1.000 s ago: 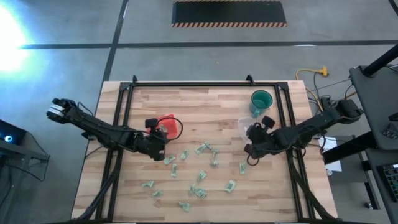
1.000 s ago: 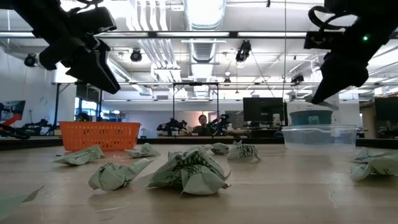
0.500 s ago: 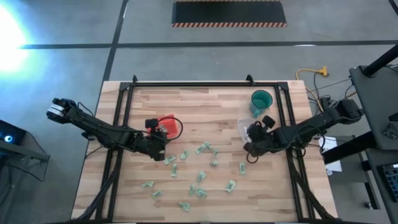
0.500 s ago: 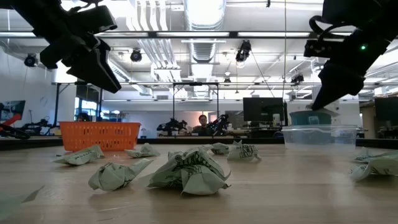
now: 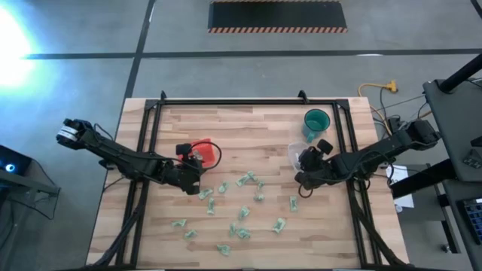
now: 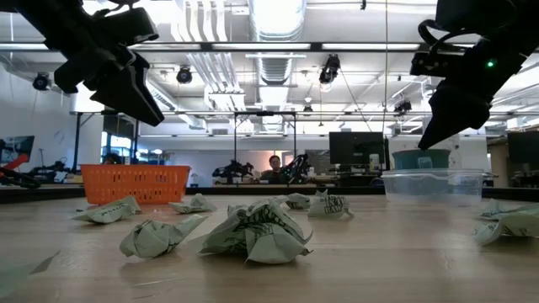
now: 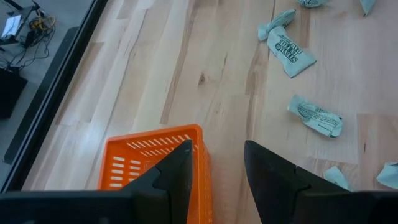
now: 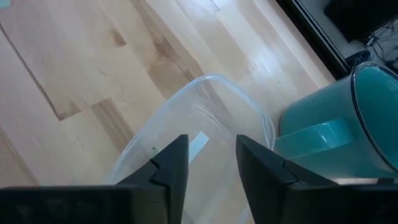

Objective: Pick and place items into bin
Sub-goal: Put the stevia packet into the orange bin

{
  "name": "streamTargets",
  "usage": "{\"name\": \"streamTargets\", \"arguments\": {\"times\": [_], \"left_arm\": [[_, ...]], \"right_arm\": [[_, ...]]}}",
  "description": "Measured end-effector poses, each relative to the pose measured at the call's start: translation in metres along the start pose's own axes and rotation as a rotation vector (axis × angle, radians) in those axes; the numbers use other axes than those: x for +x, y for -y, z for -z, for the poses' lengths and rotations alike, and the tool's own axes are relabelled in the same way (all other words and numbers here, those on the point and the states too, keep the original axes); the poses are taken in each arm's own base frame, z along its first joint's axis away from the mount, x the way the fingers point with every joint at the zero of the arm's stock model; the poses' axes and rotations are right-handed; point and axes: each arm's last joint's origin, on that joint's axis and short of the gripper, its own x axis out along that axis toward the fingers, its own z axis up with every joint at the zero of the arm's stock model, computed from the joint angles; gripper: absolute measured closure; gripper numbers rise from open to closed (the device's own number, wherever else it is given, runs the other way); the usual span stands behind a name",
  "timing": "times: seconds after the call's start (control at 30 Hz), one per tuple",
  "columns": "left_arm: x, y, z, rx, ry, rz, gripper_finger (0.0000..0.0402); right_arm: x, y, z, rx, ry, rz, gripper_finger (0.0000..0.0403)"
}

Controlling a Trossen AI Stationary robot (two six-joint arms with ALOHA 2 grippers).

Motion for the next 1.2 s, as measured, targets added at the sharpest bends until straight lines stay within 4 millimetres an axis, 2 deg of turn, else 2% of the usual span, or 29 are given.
{"name": "streamTargets", "arguments": {"times": [0.2,0.43,0.57,0.77,1.03,1.2], "left_arm": [[0.0,0.006,0.003,-0.029,-0.053,0.197,0.0274],[0.0,0.014,0.009,-0.093,-0.076,0.301,0.0274],[0.006,0.022,0.015,-0.1,-0.121,0.315,0.0274],[0.028,0.039,0.024,-0.057,-0.228,0.321,0.0274],[0.039,0.05,0.014,0.001,-0.245,0.319,0.0274],[0.044,0.054,0.017,0.009,-0.274,0.324,0.0274]], "right_arm": [[-0.001,-0.003,-0.004,-0.027,0.022,-0.023,0.026],[-0.003,-0.01,-0.011,-0.056,0.039,-0.128,0.026],[-0.004,-0.011,-0.012,-0.054,0.037,-0.144,0.0265],[-0.004,-0.012,-0.013,-0.053,0.029,-0.163,0.0271],[-0.004,-0.013,-0.012,-0.063,0.027,-0.172,0.0269],[-0.004,-0.013,-0.013,-0.062,0.03,-0.174,0.0276]]}}
